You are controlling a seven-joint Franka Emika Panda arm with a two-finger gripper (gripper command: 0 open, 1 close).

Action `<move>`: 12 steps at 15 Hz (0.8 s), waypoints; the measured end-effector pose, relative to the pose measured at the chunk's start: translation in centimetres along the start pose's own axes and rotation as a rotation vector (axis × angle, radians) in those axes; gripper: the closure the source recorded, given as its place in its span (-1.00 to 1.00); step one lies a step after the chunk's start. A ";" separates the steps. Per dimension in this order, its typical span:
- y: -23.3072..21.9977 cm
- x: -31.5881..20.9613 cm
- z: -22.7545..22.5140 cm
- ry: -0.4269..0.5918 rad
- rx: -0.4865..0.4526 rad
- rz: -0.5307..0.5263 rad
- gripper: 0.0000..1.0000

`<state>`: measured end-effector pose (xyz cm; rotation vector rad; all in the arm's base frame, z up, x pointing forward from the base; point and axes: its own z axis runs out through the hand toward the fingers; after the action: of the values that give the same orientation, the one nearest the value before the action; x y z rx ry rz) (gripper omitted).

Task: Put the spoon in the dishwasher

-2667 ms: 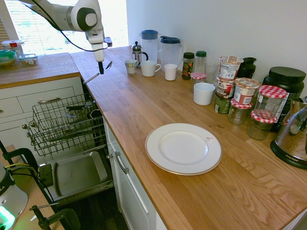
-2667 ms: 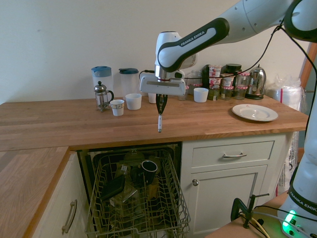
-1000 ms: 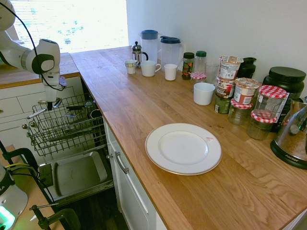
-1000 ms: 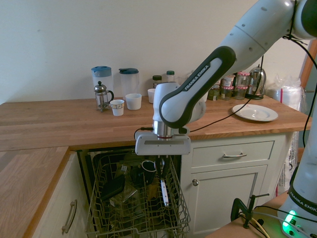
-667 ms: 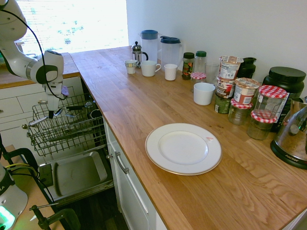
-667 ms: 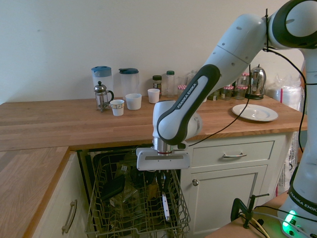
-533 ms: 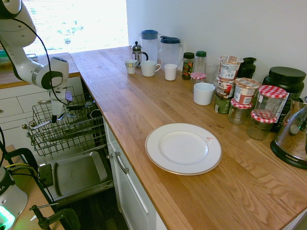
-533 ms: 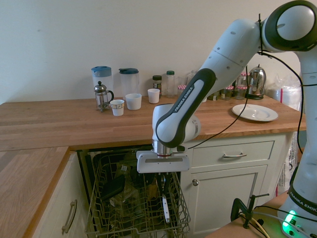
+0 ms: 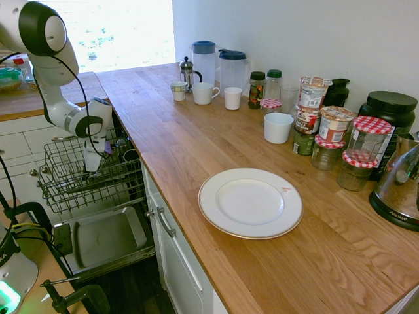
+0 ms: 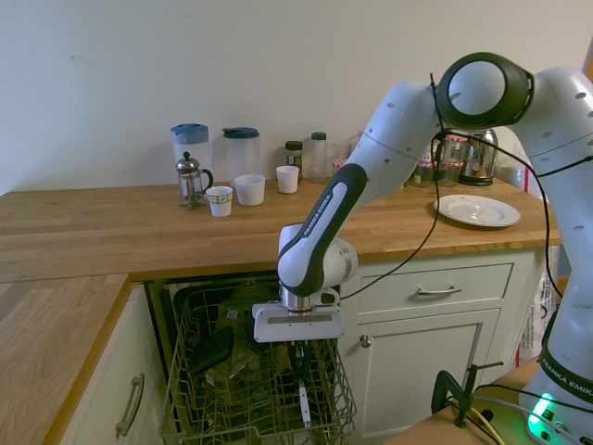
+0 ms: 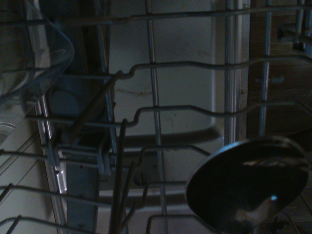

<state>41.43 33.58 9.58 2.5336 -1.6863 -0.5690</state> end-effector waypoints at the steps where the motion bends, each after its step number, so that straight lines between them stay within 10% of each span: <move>1: -0.4 -0.1 -0.3 -0.004 -0.004 -0.002 1.00; 2: -0.6 0.0 -0.3 -0.006 -0.008 -0.001 -1.00; 12: -0.9 0.0 -0.4 -0.009 -0.012 -0.005 -1.00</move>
<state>42.39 33.92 9.78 2.5320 -1.6744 -0.5900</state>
